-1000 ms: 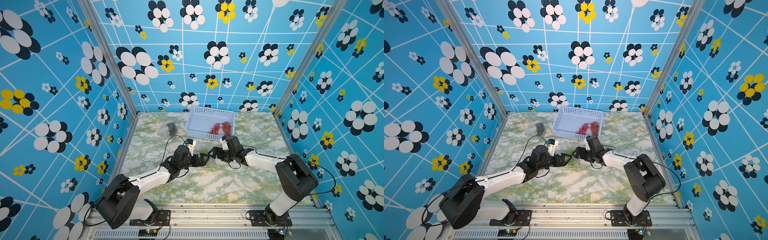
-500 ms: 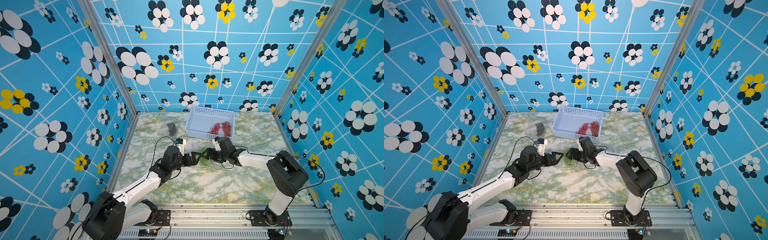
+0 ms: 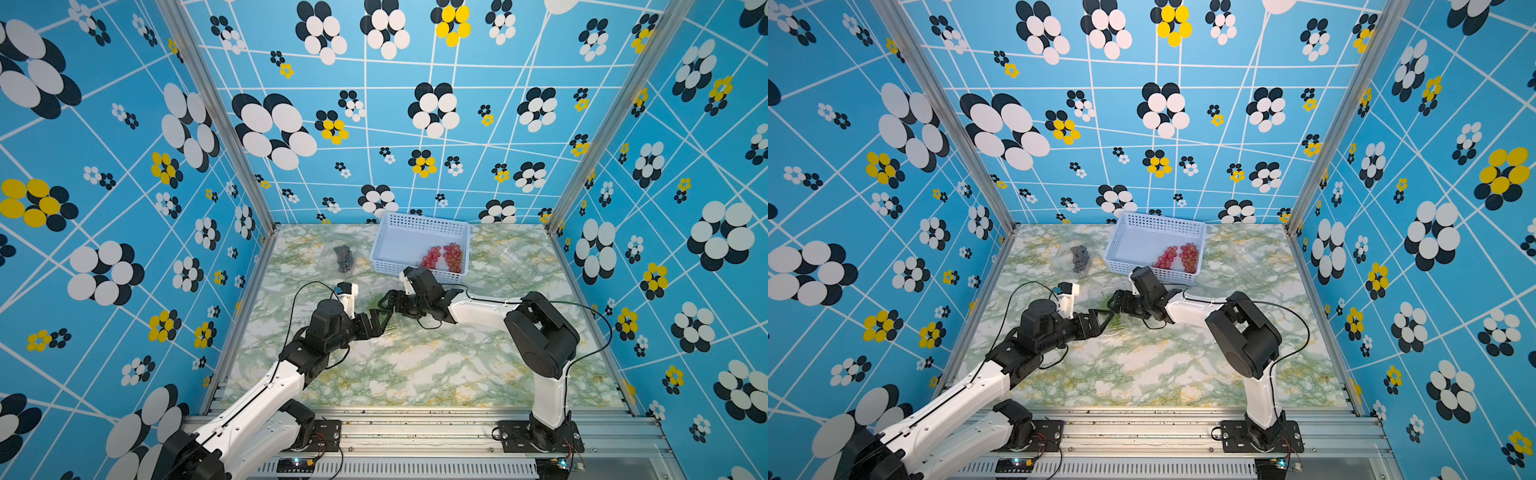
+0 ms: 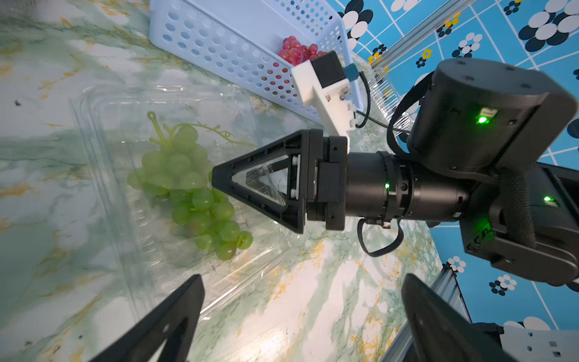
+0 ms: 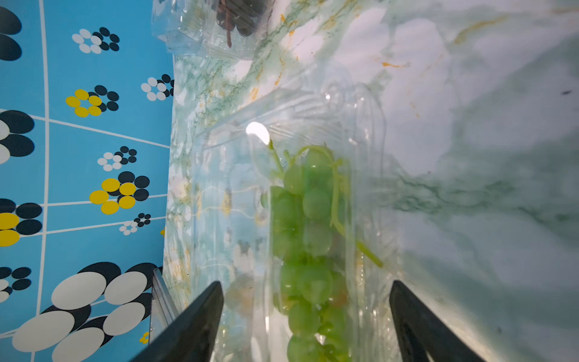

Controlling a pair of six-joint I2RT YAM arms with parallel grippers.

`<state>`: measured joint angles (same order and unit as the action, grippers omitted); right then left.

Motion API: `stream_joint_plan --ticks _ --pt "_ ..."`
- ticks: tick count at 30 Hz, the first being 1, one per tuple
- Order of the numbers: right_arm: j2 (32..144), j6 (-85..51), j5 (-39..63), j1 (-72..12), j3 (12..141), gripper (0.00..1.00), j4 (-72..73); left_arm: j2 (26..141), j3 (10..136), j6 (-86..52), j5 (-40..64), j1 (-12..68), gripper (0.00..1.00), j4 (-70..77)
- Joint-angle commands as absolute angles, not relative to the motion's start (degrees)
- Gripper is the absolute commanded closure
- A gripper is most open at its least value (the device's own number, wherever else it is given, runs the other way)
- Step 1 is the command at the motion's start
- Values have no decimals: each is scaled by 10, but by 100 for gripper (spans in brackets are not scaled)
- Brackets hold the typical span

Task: Pack grapes into containers
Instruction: Close the packing box at the center of the board.

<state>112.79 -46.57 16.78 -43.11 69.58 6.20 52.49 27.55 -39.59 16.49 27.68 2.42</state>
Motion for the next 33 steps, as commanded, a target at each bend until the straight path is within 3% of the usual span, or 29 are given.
stream_joint_plan --ticks 1,23,33 --pt "1130 -467 156 -432 704 15 33 532 267 -404 174 271 1 17" --pt "1003 -424 140 -417 589 11 13 652 318 -405 155 268 1 74" --pt "948 -430 139 -412 511 18 49 688 333 -412 154 267 0 97"
